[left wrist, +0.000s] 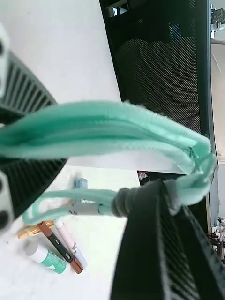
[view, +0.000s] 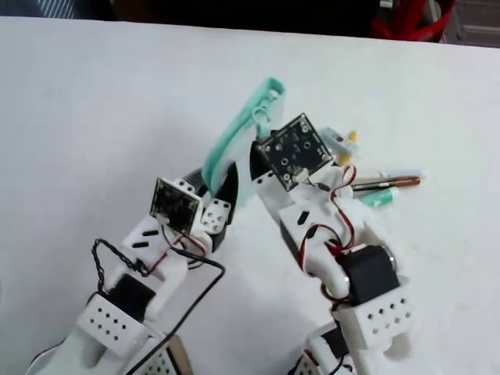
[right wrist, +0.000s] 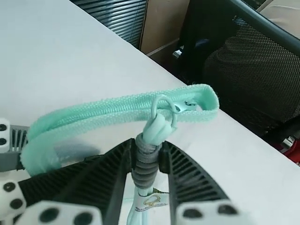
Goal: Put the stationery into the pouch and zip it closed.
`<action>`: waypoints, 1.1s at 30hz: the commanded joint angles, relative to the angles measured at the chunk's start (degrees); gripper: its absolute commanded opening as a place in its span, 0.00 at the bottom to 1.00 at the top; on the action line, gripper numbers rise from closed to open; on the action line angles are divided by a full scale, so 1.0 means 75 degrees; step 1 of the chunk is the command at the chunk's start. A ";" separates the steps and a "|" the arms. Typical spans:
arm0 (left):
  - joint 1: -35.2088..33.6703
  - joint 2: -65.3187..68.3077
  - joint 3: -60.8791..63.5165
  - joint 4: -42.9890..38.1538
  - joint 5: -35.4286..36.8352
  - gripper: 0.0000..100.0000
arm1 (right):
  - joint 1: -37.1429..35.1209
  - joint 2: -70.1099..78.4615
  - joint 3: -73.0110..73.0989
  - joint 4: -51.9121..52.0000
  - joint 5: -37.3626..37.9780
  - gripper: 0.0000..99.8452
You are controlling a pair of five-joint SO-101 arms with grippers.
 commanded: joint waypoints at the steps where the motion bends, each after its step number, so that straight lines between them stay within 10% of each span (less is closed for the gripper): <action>1: 0.0041 -0.0029 -0.0129 0.0094 -0.0094 0.02 | -0.0264 -0.0147 -0.1008 0.0662 0.0082 0.02; 24: 0.0029 -0.0029 -0.0610 0.0938 -0.0105 0.02 | -0.2901 -0.0123 -0.2309 0.3675 0.0363 0.02; 33: -0.0064 -0.0604 -0.0621 0.1278 -0.0070 0.02 | -0.1155 -0.0111 -0.2884 0.3323 -0.0199 0.02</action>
